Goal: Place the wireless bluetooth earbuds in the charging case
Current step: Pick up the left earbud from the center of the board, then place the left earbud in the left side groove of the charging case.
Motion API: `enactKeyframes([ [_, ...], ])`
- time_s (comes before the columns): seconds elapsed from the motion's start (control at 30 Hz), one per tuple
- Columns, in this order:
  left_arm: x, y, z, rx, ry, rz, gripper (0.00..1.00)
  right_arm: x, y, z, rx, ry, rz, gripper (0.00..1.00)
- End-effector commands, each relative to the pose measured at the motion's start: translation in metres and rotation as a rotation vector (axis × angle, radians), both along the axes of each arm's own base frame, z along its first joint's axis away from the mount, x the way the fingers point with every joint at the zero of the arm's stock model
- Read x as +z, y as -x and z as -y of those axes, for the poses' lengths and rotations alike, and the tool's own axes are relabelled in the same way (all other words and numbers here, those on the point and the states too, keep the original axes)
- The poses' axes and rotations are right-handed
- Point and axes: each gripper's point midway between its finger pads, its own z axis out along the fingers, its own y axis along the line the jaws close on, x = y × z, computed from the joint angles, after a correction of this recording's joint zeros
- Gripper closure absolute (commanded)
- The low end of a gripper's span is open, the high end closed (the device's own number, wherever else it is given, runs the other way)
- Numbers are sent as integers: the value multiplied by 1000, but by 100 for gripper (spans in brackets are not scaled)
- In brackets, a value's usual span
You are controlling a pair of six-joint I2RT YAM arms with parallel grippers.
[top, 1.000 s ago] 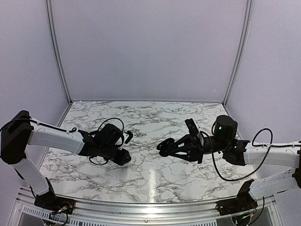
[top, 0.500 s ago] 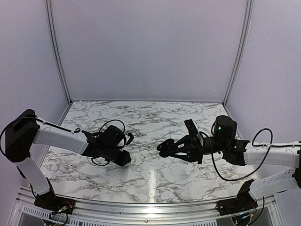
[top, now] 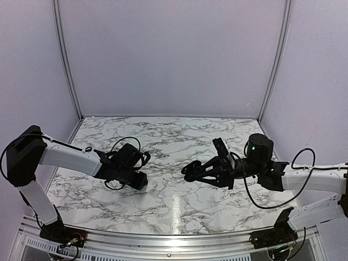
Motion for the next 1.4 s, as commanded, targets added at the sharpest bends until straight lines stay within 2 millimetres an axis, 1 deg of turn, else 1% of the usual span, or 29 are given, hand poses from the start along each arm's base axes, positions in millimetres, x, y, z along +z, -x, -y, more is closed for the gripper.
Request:
enactKeyframes([
  [0.0,-11,3,-13,12,-60,-27,72,17,-1,-4,5,-33,49,100],
  [0.13,-9,2,-12,11,-55,-23,84,18,-1,-4,6,-35,50,100],
  [0.23,-7,2,-13,11,-54,-16,90,19,-1,-4,6,-37,50,100],
  [0.33,-3,1,-14,14,-52,-5,94,19,-1,-4,9,-38,49,100],
  [0.43,2,-1,-17,19,-57,15,99,19,-1,-4,8,-37,49,100],
  [0.53,14,-3,-19,13,-51,52,100,18,1,-4,21,-39,48,100],
  [0.6,37,-1,-14,-31,-2,99,100,20,5,-4,38,-50,54,100],
  [0.67,68,8,-7,-105,79,173,100,22,8,-4,57,-62,62,100],
  [0.73,104,29,5,-223,200,244,100,24,12,-5,76,-69,70,100],
  [0.77,127,38,12,-275,272,296,100,25,14,-6,85,-71,76,100],
  [0.83,164,61,20,-376,373,383,100,27,17,-9,105,-73,87,100],
  [0.9,193,85,27,-474,443,464,100,28,22,-14,127,-71,96,100],
  [1.0,229,114,36,-573,554,522,100,28,26,-21,153,-64,88,100],
  [1.07,244,129,42,-617,597,541,100,31,26,-24,163,-66,89,100],
  [1.13,254,141,50,-666,604,572,100,33,25,-27,165,-68,90,100],
  [1.23,261,156,63,-713,607,590,100,34,22,-30,159,-69,91,100],
  [1.37,266,166,76,-746,601,612,100,33,18,-35,150,-60,70,100],
])
